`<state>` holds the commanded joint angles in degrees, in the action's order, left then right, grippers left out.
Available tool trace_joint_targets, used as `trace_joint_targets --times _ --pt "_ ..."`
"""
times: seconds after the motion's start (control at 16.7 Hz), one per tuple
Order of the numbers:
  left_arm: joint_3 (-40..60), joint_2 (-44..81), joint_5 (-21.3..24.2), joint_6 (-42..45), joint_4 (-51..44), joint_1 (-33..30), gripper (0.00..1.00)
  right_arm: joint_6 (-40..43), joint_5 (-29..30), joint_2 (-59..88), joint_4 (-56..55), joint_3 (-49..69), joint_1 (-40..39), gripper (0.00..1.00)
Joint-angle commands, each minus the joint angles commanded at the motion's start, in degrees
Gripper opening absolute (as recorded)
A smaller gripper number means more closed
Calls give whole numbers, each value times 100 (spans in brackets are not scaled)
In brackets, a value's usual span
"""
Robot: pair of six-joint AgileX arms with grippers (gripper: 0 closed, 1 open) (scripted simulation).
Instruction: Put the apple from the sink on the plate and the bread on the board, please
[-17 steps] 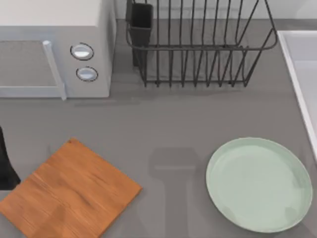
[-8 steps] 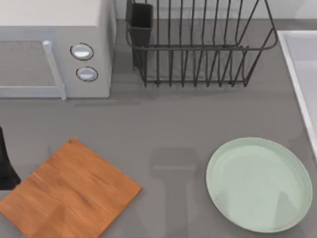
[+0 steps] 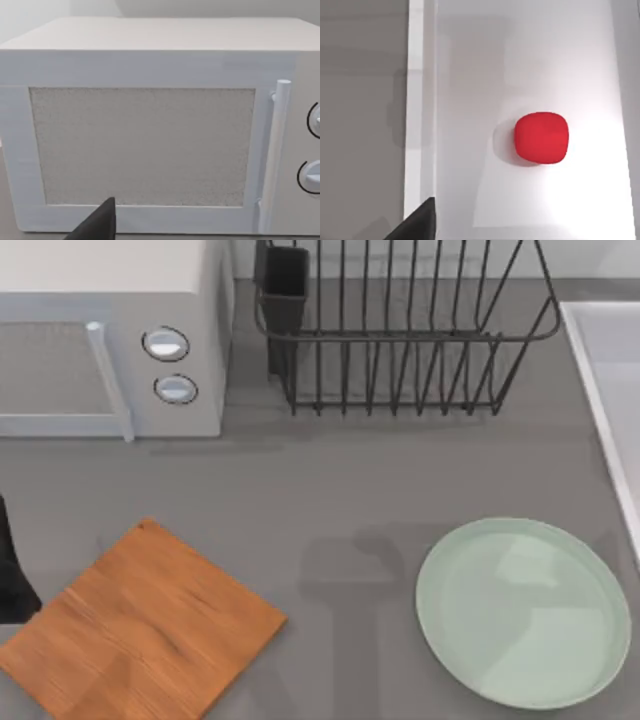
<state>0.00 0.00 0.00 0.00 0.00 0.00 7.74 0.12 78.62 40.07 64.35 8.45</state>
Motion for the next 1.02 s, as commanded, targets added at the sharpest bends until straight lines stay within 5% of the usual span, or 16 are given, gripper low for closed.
trace_joint_targets --times 0.54,1.02 --pt "0 0 0 0 0 0 100 417 7 4231 2152 3460 454 100" --pt "0 0 0 0 0 0 100 509 9 5164 2627 4226 554 100"
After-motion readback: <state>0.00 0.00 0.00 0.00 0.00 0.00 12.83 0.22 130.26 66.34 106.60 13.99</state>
